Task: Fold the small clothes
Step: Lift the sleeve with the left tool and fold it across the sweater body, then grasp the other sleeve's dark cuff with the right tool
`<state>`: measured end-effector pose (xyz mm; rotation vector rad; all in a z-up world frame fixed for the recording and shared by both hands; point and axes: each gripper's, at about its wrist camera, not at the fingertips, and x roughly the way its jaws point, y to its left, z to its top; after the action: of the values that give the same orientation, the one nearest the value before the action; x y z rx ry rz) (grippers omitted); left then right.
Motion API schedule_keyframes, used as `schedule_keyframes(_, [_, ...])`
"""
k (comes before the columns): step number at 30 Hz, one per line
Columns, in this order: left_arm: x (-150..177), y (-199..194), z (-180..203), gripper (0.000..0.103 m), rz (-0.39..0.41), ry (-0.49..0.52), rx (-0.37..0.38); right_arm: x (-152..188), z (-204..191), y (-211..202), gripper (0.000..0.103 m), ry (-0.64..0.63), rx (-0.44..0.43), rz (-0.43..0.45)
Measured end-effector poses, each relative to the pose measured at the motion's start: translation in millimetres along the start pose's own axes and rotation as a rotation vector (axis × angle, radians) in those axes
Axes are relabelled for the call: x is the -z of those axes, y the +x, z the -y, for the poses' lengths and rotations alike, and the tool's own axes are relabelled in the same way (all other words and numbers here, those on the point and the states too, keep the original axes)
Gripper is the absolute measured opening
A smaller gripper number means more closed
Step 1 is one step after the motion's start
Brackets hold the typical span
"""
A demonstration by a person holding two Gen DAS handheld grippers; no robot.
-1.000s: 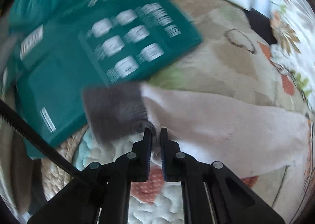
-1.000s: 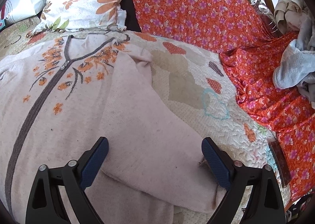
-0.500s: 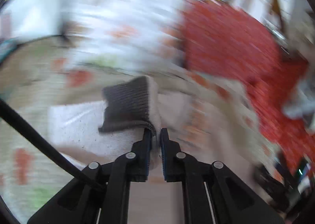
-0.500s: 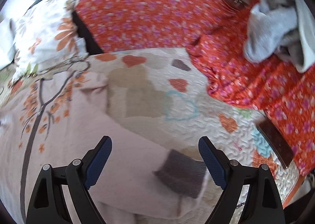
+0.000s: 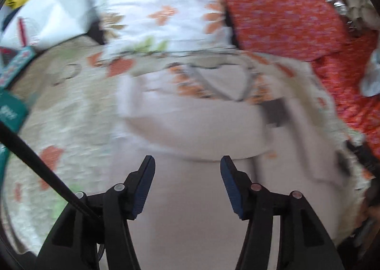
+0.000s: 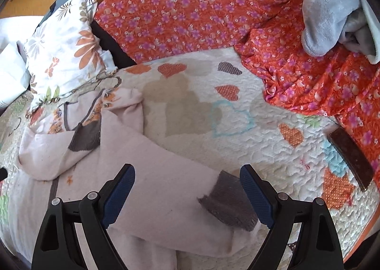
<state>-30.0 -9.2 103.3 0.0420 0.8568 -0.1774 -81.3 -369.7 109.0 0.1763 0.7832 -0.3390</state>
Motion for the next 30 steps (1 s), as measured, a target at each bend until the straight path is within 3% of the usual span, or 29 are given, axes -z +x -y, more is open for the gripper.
schedule_keyframes(3, [13,1,-27,0.056,0.005,-0.027,-0.051,4,8,0,0.093,0.031,-0.006,-0.006])
schedule_keyframes(6, [21,4,-50,0.056,0.008,-0.07,-0.058,4,-1,-2,0.09,0.038,-0.102,-0.021])
schedule_keyframes(11, [21,17,-66,0.056,-0.015,-0.101,-0.058,-5,-85,4,0.088,-0.127,-0.23,-0.061])
schedule_keyframes(13, [18,24,-69,0.056,-0.024,-0.105,-0.06,-10,-129,15,0.079,-0.189,-0.254,-0.066])
schedule_keyframes(15, [13,33,-76,0.056,-0.046,-0.132,-0.047,-18,-166,31,0.05,-0.201,-0.311,-0.087])
schedule_keyframes(17, [9,42,-83,0.056,-0.075,-0.173,-0.025,-25,-191,55,0.043,-0.149,-0.401,-0.151])
schedule_keyframes(18, [8,47,-88,0.056,-0.097,-0.203,-0.015,-26,-198,65,0.043,-0.14,-0.403,-0.174])
schedule_keyframes(21, [9,55,-100,0.056,-0.145,-0.271,-0.006,-24,-199,101,0.036,-0.16,-0.217,-0.216])
schedule_keyframes(26, [6,45,-104,0.056,-0.132,-0.299,0.028,-20,-131,83,0.039,-0.105,-0.023,-0.155])
schedule_keyframes(27, [6,42,-103,0.056,-0.126,-0.3,0.034,-19,-114,74,0.055,-0.115,0.05,-0.137])
schedule_keyframes(28, [7,41,-103,0.056,-0.123,-0.302,0.041,-18,-95,64,0.063,-0.12,0.13,-0.114])
schedule_keyframes(30, [9,35,-102,0.057,-0.115,-0.301,0.052,-21,-55,44,0.067,-0.094,0.186,-0.08])
